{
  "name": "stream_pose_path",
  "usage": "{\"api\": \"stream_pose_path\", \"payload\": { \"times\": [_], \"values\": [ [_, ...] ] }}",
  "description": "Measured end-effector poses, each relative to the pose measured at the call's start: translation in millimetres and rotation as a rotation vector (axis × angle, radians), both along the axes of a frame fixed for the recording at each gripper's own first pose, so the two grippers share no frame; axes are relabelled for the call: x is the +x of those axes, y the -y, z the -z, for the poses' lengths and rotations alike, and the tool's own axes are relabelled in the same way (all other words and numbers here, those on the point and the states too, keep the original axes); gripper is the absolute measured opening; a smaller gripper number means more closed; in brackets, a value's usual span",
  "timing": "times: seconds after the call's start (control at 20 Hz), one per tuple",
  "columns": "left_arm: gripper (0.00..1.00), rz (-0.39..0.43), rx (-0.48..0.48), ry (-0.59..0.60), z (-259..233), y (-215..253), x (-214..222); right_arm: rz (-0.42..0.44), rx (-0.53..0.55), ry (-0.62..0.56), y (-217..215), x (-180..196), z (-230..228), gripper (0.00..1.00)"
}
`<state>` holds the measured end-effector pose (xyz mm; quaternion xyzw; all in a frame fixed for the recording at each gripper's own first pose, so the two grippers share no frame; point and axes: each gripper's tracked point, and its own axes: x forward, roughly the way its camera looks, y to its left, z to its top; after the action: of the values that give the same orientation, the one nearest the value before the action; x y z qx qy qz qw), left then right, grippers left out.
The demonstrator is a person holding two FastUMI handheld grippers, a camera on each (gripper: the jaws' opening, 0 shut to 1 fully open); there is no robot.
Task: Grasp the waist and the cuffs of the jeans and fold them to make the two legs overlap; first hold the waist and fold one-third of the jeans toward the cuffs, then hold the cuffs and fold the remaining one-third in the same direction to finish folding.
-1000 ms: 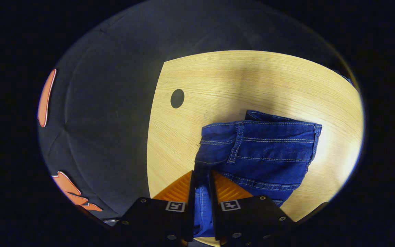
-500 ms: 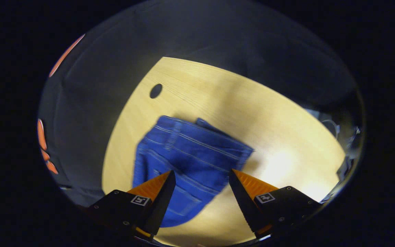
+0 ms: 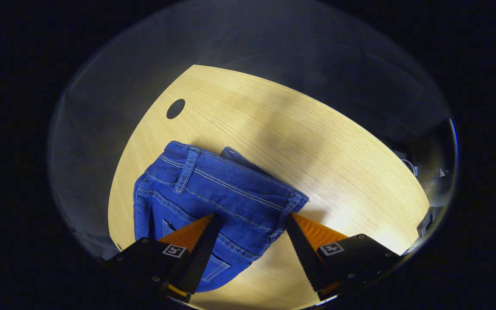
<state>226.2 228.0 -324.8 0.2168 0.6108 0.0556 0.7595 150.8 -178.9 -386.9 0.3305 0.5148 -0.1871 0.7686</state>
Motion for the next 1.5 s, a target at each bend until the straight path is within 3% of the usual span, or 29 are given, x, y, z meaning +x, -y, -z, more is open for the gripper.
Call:
{"api": "stream_pose_path", "payload": {
  "times": [0.1,0.25,0.4,0.45,0.5,0.6,0.65,0.7,0.8,1.05,1.3,1.5],
  "values": [
    [0.99,-0.028,-0.046,0.024,9.6,4.3,-10.9,0.016,-0.003,0.013,1.7,-0.5,-2.6,0.90],
    [1.00,-0.033,-0.057,0.018,25.2,1.5,-20.0,0.093,0.058,-0.013,-3.7,-5.0,1.5,0.91],
    [0.99,-0.048,-0.067,0.019,33.5,2.3,-20.2,0.119,0.025,-0.032,2.6,-3.9,0.9,0.89],
    [1.00,-0.058,-0.080,0.028,28.7,3.9,-23.2,0.099,0.016,-0.022,-1.0,2.1,-1.0,0.84],
    [1.00,-0.068,-0.093,0.038,29.6,5.4,-24.1,0.071,0.044,0.023,-10.0,10.6,-1.9,0.71],
    [1.00,-0.076,-0.122,0.049,33.9,6.5,-29.4,0.133,0.123,0.065,-19.1,6.3,-4.5,0.38],
    [1.00,-0.074,-0.133,0.055,36.4,5.8,-29.9,0.184,0.144,0.084,-18.6,6.7,-11.2,0.33],
    [1.00,-0.068,-0.144,0.066,37.6,6.0,-28.8,0.166,0.148,0.128,-22.1,8.4,-23.6,0.20],
    [1.00,-0.063,-0.160,0.085,37.3,6.0,-24.3,0.096,0.109,0.245,-29.4,15.3,-59.1,0.19],
    [1.00,-0.052,-0.175,0.109,26.6,7.2,-21.3,-0.150,0.014,0.401,-82.2,27.0,-136.7,0.19],
    [0.99,-0.050,-0.224,0.117,35.4,5.8,-22.8,-0.380,-0.022,0.511,-155.6,17.1,-194.1,0.19],
    [0.99,-0.079,-0.254,0.119,35.3,7.5,-24.1,-0.518,-0.027,0.552,-186.1,10.7,-245.0,0.19]
  ]
}}
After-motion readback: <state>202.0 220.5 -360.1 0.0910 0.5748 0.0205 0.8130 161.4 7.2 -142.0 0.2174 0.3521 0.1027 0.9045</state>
